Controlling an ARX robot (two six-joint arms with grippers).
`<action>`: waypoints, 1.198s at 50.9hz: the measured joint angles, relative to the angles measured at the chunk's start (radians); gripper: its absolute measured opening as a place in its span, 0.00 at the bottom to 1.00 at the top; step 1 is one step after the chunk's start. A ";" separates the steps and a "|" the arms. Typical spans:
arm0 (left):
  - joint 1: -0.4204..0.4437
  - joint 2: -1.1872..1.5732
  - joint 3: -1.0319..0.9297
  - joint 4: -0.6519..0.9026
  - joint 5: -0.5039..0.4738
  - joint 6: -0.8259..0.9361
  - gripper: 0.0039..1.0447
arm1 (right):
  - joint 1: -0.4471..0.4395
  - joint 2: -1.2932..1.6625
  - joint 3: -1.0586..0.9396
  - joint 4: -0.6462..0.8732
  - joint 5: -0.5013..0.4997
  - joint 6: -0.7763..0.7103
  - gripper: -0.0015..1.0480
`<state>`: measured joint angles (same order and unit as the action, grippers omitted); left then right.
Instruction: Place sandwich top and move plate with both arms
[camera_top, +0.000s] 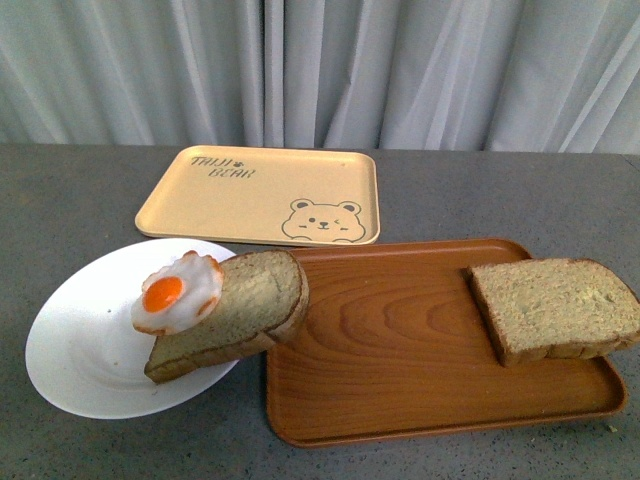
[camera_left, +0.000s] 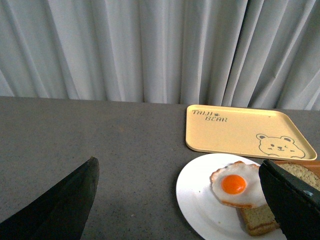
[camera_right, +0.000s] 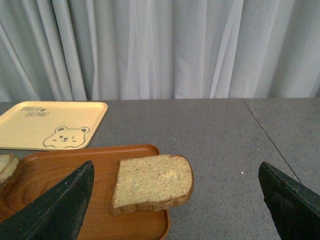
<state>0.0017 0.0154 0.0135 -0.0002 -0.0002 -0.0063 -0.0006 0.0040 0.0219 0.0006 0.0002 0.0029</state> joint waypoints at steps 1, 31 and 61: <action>0.000 0.000 0.000 0.000 0.000 0.000 0.92 | 0.000 0.000 0.000 0.000 0.000 0.000 0.91; 0.000 0.000 0.000 0.000 0.000 0.000 0.92 | -0.285 1.255 0.317 0.454 -0.151 0.115 0.91; 0.000 0.000 0.000 0.000 0.000 0.000 0.92 | -0.165 1.861 0.640 0.486 -0.184 0.320 0.91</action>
<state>0.0017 0.0154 0.0135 -0.0002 -0.0002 -0.0059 -0.1654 1.8652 0.6617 0.4870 -0.1841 0.3229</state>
